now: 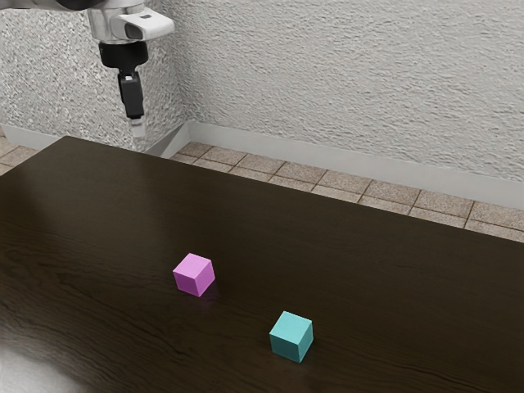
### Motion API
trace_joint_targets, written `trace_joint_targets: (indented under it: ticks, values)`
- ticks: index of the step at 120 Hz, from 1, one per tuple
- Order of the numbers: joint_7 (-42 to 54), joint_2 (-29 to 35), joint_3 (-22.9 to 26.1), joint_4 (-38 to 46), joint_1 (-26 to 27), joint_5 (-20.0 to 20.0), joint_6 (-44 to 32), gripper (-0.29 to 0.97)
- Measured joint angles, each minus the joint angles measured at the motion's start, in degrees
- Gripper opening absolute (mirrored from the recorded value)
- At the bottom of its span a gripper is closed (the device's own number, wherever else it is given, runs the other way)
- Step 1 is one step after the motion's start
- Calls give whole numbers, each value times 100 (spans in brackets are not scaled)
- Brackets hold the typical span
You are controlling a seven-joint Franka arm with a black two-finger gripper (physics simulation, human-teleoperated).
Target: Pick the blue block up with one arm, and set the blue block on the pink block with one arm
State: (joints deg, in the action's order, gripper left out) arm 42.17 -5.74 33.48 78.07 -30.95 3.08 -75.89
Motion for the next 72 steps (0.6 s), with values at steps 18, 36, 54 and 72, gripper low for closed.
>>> trace_joint_targets:
  ticks: [18, 36, 54, 72]
  values:
    - [20, 0, -8, 8, -8, -6, -2, 68]
    - [36, 2, -9, 9, -7, -1, -3, 68]
    - [50, 813, 235, -610, -373, 22, 106, 68]
    - [422, 232, 909, 284, 433, 58, -104, 68]
